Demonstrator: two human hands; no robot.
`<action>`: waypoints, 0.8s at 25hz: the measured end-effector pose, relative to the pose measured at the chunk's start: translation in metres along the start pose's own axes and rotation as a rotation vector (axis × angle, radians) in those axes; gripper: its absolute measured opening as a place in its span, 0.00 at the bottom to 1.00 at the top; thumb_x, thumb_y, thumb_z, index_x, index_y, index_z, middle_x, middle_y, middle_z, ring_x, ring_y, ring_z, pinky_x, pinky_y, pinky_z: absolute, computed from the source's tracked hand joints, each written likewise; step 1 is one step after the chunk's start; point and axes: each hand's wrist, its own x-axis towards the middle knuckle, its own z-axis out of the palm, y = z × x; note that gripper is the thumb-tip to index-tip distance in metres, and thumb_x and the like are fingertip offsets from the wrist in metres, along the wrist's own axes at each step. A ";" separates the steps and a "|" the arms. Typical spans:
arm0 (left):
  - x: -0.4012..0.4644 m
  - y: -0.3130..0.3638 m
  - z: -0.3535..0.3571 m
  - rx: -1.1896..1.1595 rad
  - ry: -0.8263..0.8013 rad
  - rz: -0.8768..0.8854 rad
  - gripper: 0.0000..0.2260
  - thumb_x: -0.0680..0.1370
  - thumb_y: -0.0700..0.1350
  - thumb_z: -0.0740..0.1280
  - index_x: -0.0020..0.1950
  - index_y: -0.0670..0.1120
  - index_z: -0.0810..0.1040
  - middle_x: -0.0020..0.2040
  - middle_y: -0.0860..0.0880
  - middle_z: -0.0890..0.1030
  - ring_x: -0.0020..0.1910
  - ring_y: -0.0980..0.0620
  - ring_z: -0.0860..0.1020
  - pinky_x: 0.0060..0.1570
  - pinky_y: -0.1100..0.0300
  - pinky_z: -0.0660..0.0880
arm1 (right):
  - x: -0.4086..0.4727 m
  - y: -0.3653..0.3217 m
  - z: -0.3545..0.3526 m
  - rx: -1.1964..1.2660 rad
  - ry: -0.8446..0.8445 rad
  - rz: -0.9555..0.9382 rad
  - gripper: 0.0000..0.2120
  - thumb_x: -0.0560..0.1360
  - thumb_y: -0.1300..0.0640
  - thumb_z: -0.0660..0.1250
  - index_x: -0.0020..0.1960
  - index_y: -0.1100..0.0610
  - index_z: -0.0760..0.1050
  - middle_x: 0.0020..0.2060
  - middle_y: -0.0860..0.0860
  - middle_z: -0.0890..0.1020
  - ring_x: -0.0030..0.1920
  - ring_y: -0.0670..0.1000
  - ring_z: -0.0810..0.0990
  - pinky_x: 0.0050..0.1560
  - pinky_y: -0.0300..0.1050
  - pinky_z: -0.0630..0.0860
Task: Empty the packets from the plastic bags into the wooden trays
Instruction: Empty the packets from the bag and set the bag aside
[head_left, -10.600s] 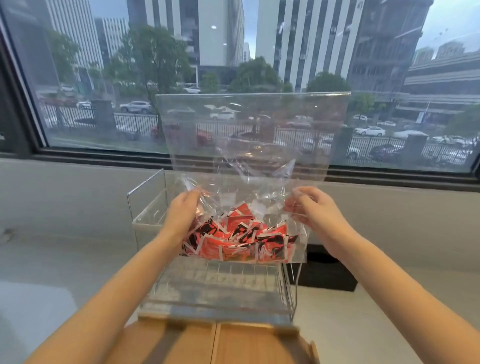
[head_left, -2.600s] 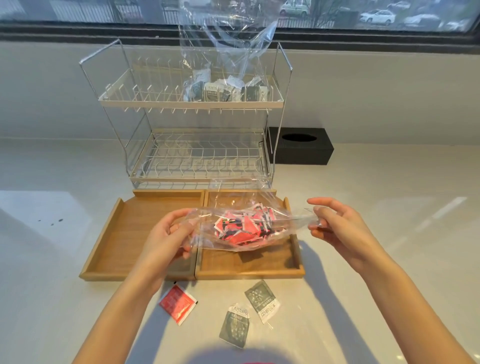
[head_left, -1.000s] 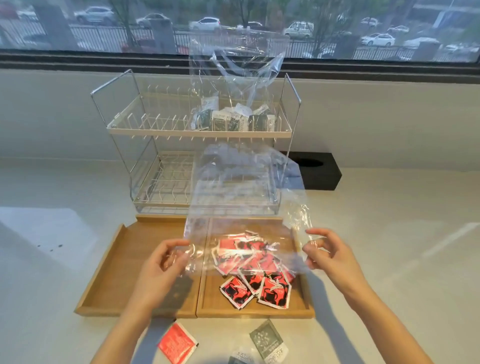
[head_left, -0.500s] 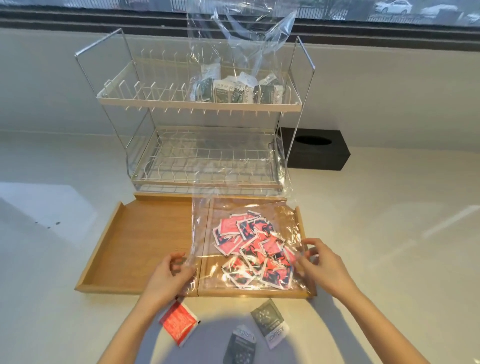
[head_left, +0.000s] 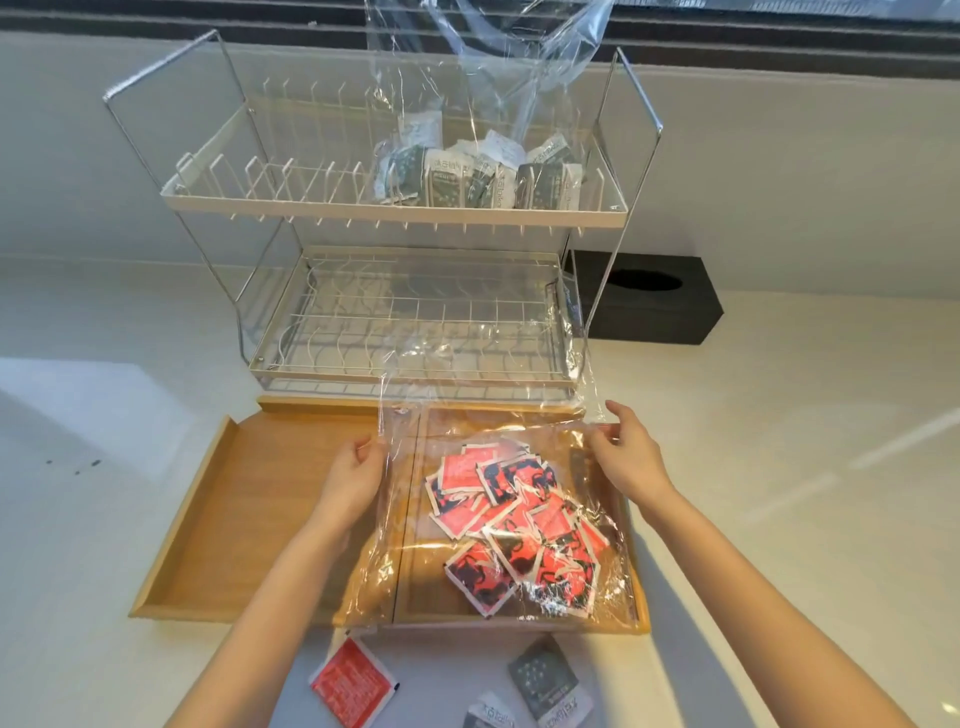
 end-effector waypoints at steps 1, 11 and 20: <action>0.002 0.001 0.000 -0.011 -0.007 0.007 0.20 0.78 0.44 0.58 0.69 0.41 0.63 0.56 0.45 0.77 0.56 0.48 0.74 0.56 0.58 0.70 | 0.002 0.002 0.002 0.017 0.019 0.002 0.22 0.76 0.55 0.60 0.69 0.57 0.62 0.40 0.52 0.80 0.38 0.48 0.74 0.45 0.46 0.73; -0.027 0.007 -0.025 -0.175 0.006 0.260 0.19 0.75 0.38 0.62 0.64 0.53 0.68 0.42 0.49 0.78 0.43 0.53 0.77 0.49 0.60 0.73 | -0.017 -0.002 -0.030 0.311 0.107 -0.056 0.19 0.73 0.62 0.66 0.62 0.58 0.67 0.40 0.57 0.82 0.43 0.55 0.81 0.51 0.53 0.75; -0.063 0.048 -0.025 0.278 0.141 0.582 0.06 0.74 0.42 0.64 0.47 0.51 0.78 0.39 0.53 0.80 0.41 0.56 0.76 0.40 0.70 0.68 | -0.050 -0.014 -0.102 -0.086 0.201 -0.383 0.08 0.74 0.56 0.65 0.50 0.56 0.80 0.39 0.50 0.79 0.41 0.49 0.78 0.33 0.27 0.67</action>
